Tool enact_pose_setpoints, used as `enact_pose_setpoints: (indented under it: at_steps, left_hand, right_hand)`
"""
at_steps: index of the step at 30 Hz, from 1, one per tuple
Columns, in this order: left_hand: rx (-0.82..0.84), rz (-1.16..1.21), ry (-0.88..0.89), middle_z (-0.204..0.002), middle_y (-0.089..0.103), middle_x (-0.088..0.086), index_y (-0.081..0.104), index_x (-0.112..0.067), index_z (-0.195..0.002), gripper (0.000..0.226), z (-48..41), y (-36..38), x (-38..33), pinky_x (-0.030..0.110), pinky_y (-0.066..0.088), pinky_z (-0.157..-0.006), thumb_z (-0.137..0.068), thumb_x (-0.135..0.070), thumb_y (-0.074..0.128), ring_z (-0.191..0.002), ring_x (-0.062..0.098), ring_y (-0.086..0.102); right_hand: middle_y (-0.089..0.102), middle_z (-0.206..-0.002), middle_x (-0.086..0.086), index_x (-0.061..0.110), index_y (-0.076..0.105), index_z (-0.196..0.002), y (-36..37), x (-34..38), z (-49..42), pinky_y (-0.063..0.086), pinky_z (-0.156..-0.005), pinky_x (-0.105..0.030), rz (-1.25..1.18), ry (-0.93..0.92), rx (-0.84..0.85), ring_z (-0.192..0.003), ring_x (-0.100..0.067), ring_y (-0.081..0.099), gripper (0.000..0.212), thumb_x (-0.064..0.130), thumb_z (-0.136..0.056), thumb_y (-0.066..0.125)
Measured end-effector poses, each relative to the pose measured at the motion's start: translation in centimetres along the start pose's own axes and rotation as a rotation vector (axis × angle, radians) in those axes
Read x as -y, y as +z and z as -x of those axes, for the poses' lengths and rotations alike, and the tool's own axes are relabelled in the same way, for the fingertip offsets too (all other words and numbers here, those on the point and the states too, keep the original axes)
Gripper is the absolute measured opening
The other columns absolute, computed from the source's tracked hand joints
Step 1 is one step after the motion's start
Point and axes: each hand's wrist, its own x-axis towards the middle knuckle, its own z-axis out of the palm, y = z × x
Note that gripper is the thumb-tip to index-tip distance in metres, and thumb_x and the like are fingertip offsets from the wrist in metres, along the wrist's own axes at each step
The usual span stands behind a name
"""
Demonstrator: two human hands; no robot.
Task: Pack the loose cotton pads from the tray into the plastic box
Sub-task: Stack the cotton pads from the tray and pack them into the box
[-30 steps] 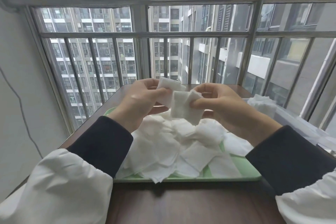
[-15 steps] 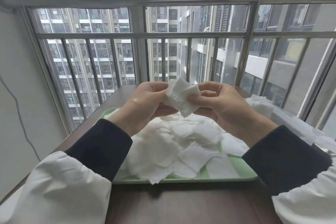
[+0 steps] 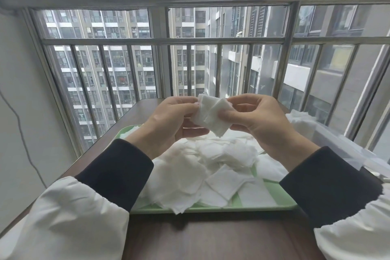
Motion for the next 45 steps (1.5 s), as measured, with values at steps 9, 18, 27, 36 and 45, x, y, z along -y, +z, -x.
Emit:
enact_pose_setpoints:
  at_steps: [9,18,27,36,45]
  left_hand:
    - [-0.005,-0.028,0.073,-0.101,0.076,0.015,0.075,-0.009,-0.107,0.018,-0.2,-0.6,0.6,0.027,0.060,-0.074,-0.100,-0.016,0.060,-0.091,0.021,0.075]
    - [-0.208,-0.064,0.075,-0.097,0.074,0.007,0.075,-0.017,-0.100,0.012,-0.7,-0.9,0.8,0.023,0.057,-0.063,-0.100,-0.019,0.063,-0.084,0.017,0.074]
    - [-0.111,0.035,0.104,-0.097,0.075,0.010,0.073,-0.011,-0.103,0.011,-0.4,0.2,0.6,0.024,0.059,-0.067,-0.097,-0.013,0.065,-0.082,0.017,0.074]
    - [-0.015,0.076,0.037,-0.111,0.072,0.024,0.068,-0.004,-0.117,0.036,0.1,0.7,0.1,0.029,0.060,-0.067,-0.103,-0.033,0.052,-0.089,0.027,0.074]
    - [0.040,-0.101,0.187,-0.099,0.078,0.006,0.073,-0.015,-0.104,0.026,-0.2,0.3,0.9,0.030,0.061,-0.076,-0.080,-0.012,0.080,-0.097,0.022,0.075]
  right_hand:
    - [0.075,-0.085,-0.015,0.004,0.074,-0.090,0.3,0.0,0.1,0.063,-0.066,-0.035,0.083,-0.084,-0.075,-0.077,-0.028,0.075,0.018,0.007,-0.075,0.085]
    - [0.072,-0.085,-0.003,0.007,0.067,-0.114,-0.2,0.8,-0.1,0.051,-0.061,-0.024,-0.374,0.045,0.000,-0.064,-0.011,0.061,0.038,0.016,-0.077,0.074]
    - [0.074,-0.078,-0.017,0.004,0.068,-0.088,0.3,0.5,0.2,0.057,-0.055,-0.025,-0.330,0.113,0.125,-0.065,-0.024,0.073,0.025,0.010,-0.067,0.081]
    - [0.074,-0.078,-0.011,0.004,0.067,-0.089,0.4,0.5,0.5,0.056,-0.056,-0.026,-0.138,0.096,0.046,-0.065,-0.021,0.071,0.030,0.017,-0.069,0.085]
    - [0.073,-0.104,-0.017,0.004,0.067,-0.105,0.5,0.8,0.4,0.061,-0.076,-0.034,0.100,0.000,0.059,-0.097,-0.028,0.072,0.028,0.017,-0.083,0.080]
